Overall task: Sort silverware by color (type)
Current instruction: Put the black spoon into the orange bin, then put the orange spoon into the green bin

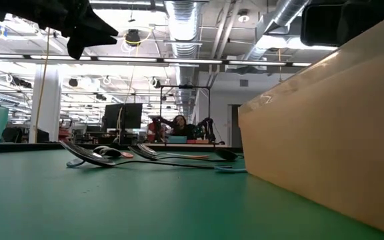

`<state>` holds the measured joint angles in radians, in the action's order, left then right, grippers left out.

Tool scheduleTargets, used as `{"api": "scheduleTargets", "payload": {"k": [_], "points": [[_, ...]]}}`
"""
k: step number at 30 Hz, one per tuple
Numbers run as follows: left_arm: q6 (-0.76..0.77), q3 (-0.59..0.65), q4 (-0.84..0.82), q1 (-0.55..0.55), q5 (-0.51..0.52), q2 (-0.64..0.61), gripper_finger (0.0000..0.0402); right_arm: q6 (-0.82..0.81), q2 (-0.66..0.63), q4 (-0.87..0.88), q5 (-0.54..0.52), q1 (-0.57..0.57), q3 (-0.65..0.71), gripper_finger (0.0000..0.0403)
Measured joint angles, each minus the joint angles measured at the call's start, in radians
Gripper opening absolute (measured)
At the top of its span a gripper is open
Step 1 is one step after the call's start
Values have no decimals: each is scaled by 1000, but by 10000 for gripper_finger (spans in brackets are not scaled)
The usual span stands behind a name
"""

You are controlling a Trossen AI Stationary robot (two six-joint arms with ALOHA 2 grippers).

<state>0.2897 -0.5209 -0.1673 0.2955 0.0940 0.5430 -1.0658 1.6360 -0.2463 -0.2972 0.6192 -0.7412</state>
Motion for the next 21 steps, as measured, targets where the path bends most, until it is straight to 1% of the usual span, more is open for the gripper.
{"api": "scheduleTargets", "payload": {"k": [4, 8, 11, 14, 16, 19, 21], "points": [[-10, 0, 0, 1, 0, 0, 105, 67, -32, 46, 114, -28, -34, 77], [-58, 0, -3, 1, -9, 0, 105, 115, -85, 254, 188, -64, -88, 77], [-70, 0, -15, 1, -34, 0, 105, 183, -145, 384, 196, -93, -143, 77], [-127, -8, -91, 0, -62, 9, 105, 281, -213, 499, 195, -123, -206, 77], [-138, -28, -133, 0, -58, 39, 105, 342, -254, 575, 192, -149, -242, 77], [-151, -53, -176, 0, -56, 118, 105, 406, -314, 671, 167, -188, -282, 77], [-195, -72, -185, 1, -86, 180, 105, 441, -353, 680, 163, -211, -292, 77]]}}
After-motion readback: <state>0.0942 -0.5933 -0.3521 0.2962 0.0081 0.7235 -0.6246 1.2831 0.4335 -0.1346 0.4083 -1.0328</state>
